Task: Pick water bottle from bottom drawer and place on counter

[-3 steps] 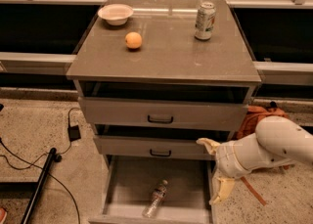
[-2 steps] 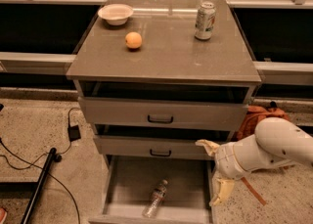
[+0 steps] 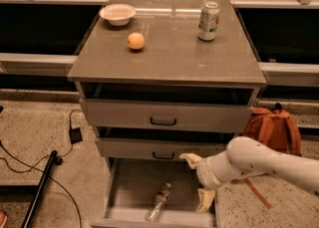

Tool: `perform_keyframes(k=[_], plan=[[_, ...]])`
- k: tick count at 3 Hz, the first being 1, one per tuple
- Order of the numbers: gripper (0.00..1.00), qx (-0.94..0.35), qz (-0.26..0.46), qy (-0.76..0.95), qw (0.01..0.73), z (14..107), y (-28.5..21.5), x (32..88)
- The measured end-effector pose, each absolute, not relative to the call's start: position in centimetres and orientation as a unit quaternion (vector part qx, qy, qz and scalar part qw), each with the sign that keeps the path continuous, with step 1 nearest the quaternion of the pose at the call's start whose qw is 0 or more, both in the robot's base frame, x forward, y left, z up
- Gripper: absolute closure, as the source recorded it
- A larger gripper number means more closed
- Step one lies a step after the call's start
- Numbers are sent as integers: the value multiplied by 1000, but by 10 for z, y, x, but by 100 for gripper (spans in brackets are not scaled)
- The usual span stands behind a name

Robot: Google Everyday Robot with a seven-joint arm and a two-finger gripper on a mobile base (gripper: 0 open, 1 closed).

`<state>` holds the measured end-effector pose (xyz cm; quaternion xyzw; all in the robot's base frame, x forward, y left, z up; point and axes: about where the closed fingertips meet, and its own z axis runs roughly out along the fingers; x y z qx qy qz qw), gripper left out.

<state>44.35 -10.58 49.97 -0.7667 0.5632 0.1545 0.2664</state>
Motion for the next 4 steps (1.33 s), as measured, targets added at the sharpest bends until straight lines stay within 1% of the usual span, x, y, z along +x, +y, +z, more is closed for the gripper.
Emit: perform_keyframes(k=[1,2,3,4], plan=[[0,-799,143,513,279,451,-96,452],[0,-803,148,506,279,443,-94,448],[0,-807,174,494,272,427,-86,453],[0,-826,179,465,263,376,-70,475]])
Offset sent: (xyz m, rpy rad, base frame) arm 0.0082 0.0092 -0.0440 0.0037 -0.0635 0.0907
